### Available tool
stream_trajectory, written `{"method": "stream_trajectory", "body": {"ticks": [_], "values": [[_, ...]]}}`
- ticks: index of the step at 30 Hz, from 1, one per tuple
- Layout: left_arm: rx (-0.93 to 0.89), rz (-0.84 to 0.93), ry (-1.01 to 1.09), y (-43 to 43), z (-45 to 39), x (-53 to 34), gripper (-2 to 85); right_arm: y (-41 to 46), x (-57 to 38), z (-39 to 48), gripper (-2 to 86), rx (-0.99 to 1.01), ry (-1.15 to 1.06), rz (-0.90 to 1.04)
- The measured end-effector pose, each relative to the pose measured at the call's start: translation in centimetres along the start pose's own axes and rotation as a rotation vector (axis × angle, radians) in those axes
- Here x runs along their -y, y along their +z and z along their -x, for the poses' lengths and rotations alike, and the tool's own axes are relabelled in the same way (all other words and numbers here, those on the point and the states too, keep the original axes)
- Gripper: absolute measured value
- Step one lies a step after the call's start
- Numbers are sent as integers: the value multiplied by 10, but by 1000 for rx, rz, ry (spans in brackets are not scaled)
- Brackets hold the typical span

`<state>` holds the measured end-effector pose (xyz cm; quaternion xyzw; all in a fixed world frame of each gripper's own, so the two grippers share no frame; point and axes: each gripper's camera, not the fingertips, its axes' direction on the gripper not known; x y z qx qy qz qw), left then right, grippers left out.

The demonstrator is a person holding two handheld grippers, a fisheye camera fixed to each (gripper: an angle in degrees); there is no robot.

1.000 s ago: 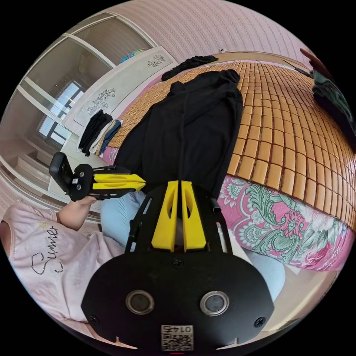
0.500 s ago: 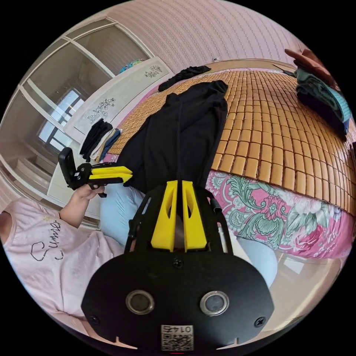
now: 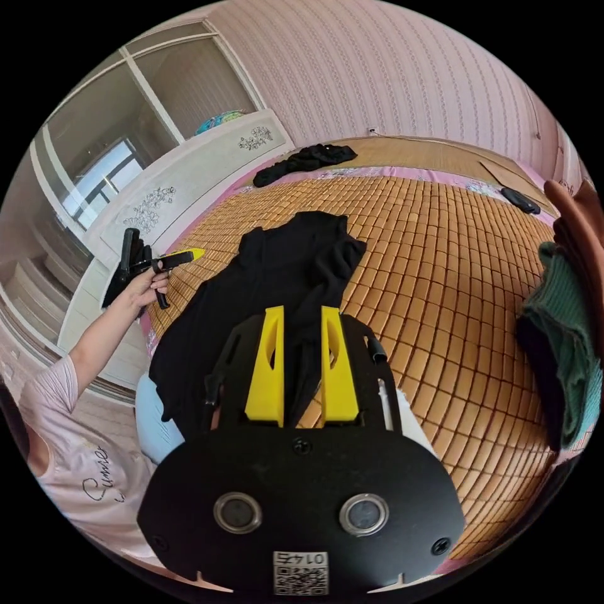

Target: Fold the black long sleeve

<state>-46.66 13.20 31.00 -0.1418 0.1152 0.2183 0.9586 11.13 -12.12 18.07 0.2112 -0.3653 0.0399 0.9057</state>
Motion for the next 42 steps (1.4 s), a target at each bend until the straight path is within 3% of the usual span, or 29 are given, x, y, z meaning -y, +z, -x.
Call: {"method": "stream_trajectory", "body": {"ticks": [3,7,9,11,15,27,32,37,42], "values": [[58,41,-8,37,20,43,118,24,50,-37,116,75,89,-34],[-22,126,-68,94,49,75,132,76,97,-78,146,42,184,36],[-40,167,-62,112,56,82,120,100,107,-91,129,76,198,111],[25,153,-38,115,60,88,82,100,111,-100,59,75,208,43],[-27,171,-13,116,66,99,14,100,122,-122,18,199,279,47],[-80,-251,11,28,32,153,-8,-5,166,-100,6,104,263,-289],[-125,-202,107,-14,22,117,-6,-30,142,-69,7,173,132,-279],[-177,-119,200,-55,15,36,5,-45,54,-21,11,283,-19,-201],[1,35,258,-43,10,-68,36,6,-41,3,22,168,2,47]]}}
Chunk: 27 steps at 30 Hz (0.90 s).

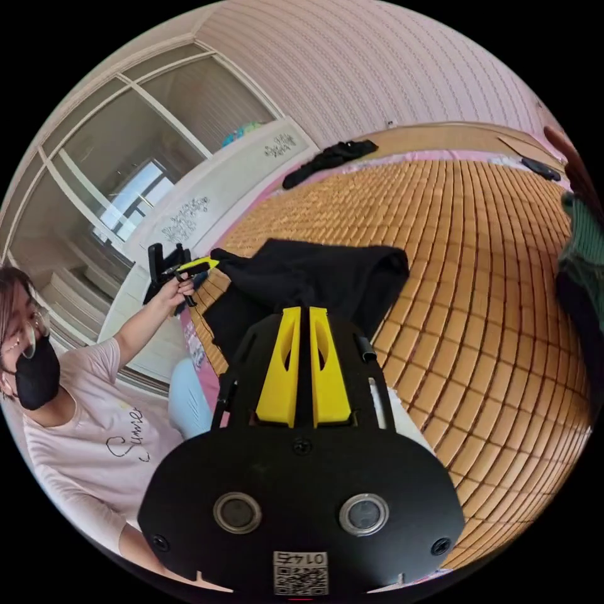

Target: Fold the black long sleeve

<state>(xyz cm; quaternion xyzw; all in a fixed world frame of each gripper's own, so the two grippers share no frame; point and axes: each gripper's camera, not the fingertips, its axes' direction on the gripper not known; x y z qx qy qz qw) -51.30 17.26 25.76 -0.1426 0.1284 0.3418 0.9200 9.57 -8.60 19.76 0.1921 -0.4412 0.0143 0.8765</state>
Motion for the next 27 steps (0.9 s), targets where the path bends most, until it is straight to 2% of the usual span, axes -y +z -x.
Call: {"method": "stream_trajectory", "body": {"ticks": [2,4,9,13,15,17,18,19,23,25,27], "values": [[50,104,-48,14,0,-31,56,22,-21,0,28,-38,18,99],[44,149,-87,11,2,-43,64,16,-34,8,35,-57,13,74],[68,18,0,-32,-27,-18,50,-8,-20,54,52,-245,-102,-18],[-51,-9,57,0,-70,32,72,32,19,82,88,-162,-160,-11],[-61,76,104,34,-88,47,84,65,34,83,101,-190,-137,35],[-15,279,158,83,-103,54,84,95,45,79,97,-238,-102,101],[4,321,161,92,-105,52,81,109,49,77,72,-253,-84,143],[23,327,180,99,-108,47,67,116,49,78,31,-231,-98,162],[-33,232,194,68,-114,29,15,98,36,90,13,-93,-180,78],[-76,174,197,45,-118,14,11,74,15,104,10,24,-277,-17],[-118,138,205,23,-124,-8,12,63,-2,117,11,95,-344,-31]]}}
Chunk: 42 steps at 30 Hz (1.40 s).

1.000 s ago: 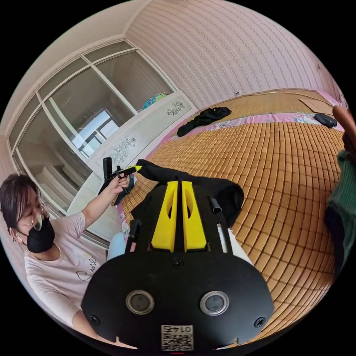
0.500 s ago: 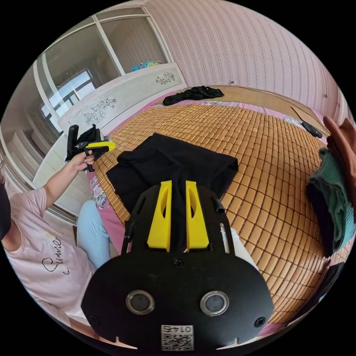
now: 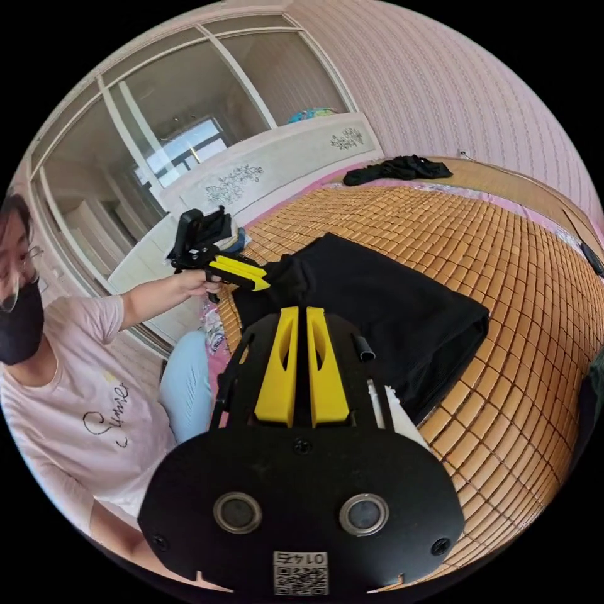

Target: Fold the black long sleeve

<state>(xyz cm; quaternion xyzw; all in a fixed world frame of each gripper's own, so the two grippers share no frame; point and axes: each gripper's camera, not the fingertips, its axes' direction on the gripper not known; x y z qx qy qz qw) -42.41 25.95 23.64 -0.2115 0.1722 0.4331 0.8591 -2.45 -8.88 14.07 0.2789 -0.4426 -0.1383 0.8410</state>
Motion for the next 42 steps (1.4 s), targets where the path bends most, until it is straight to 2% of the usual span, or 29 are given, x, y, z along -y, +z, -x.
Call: {"method": "stream_trajectory", "body": {"ticks": [6,8,12,16,18,21,23,24,26,28,31,34,36,38,42], "values": [[23,22,-47,-27,-32,-86,48,18,-43,39,17,9,-12,149],[63,-10,-69,-38,-44,-106,49,20,-52,47,17,1,-1,142],[119,-86,-39,-39,-67,-104,47,30,-49,59,23,-94,22,137],[311,-146,-21,-17,-83,-72,60,53,-25,65,44,-285,48,144],[344,-196,-58,-11,-74,-62,64,62,-19,62,51,-371,86,160],[357,-68,-95,13,-52,-52,46,75,-26,50,54,-440,175,253],[412,151,-39,45,-50,-59,3,81,-38,45,44,-426,198,278],[425,93,-38,42,-53,-64,1,80,-45,47,35,-417,196,239],[415,120,-45,38,-58,-70,-5,82,-50,51,31,-431,176,232],[411,127,-72,31,-61,-72,-8,85,-48,57,61,-422,148,244],[496,25,-32,3,-92,-75,-9,80,-36,65,87,-391,142,256],[508,-189,32,-17,-142,-72,-10,70,-14,80,62,-433,87,182],[439,-299,52,-8,-167,-66,-10,76,9,87,24,-439,27,154],[298,-270,66,30,-181,-53,-10,94,38,90,1,-415,-36,174],[324,-154,121,71,-198,-49,-10,163,100,83,-8,-476,-177,324]]}}
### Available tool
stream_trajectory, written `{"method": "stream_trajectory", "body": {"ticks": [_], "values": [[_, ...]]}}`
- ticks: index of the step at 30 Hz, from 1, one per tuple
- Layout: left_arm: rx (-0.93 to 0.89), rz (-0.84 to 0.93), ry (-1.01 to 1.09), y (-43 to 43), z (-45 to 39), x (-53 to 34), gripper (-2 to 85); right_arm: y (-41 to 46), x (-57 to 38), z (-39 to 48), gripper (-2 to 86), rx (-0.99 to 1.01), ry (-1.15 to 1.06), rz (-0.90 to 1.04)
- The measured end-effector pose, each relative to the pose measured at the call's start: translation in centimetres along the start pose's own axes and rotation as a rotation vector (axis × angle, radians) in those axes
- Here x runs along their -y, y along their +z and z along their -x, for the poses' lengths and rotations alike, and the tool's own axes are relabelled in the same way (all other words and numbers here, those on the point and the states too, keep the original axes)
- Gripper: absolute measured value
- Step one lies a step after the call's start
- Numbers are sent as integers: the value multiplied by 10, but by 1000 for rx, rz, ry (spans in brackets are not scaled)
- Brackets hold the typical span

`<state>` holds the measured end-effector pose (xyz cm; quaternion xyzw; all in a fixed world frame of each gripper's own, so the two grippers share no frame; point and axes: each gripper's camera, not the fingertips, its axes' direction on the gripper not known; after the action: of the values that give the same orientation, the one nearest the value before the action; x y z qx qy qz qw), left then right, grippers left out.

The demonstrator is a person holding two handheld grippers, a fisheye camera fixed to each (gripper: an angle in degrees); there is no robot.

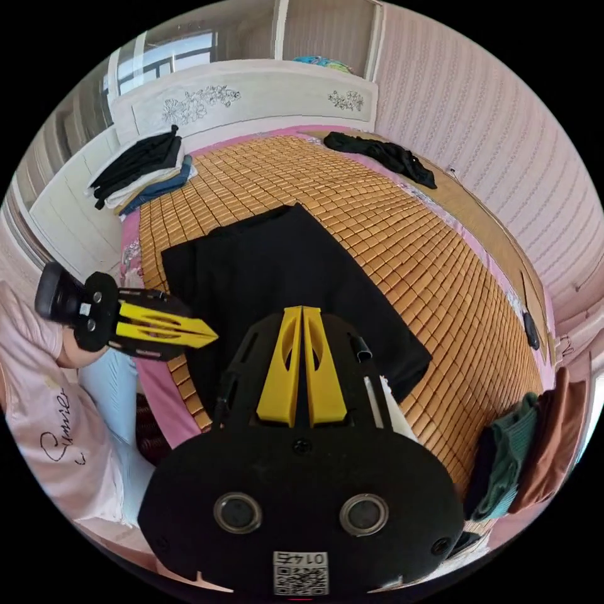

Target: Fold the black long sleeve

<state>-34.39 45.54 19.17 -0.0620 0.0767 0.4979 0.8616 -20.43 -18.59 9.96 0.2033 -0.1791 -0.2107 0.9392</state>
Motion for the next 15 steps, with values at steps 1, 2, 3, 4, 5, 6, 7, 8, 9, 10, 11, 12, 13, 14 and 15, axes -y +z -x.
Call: {"method": "stream_trajectory", "body": {"ticks": [1,2,3,4,5,6,7,8,9,10,11,12,13,14,15], "values": [[-14,-9,32,-2,-6,0,-10,14,18,0,-9,-12,-35,39],[-65,41,67,2,-11,0,-10,21,26,-1,-9,-16,-48,62],[-99,83,86,7,-13,0,-10,35,40,-4,-9,-25,-59,98],[-140,155,112,17,-18,1,-10,51,51,-9,-9,-40,-60,138],[-126,163,125,18,-23,2,-10,62,55,-11,-9,-40,-60,173],[-121,164,129,18,-26,2,-10,92,60,-15,-8,-18,-74,312],[-122,168,128,19,-28,2,-10,99,61,-17,-9,-13,-73,282],[-136,169,121,20,-28,1,-10,101,63,-18,-9,-15,-78,302],[-145,170,116,20,-28,1,-10,103,70,-20,-9,-3,-86,351],[-161,165,106,19,-27,1,-10,103,77,-23,-9,5,-100,410],[-160,145,106,14,-28,-1,-10,102,81,-24,-10,6,-110,434],[-152,127,109,10,-29,-2,-10,97,88,-29,-10,-22,-103,434],[-130,67,108,1,-32,-5,-10,92,94,-38,-10,-54,-75,392],[-117,22,108,-5,-36,-7,-10,92,97,-43,-10,-57,-56,381],[-112,19,109,-5,-37,-7,-10,98,100,-54,-9,-46,-15,380]]}}
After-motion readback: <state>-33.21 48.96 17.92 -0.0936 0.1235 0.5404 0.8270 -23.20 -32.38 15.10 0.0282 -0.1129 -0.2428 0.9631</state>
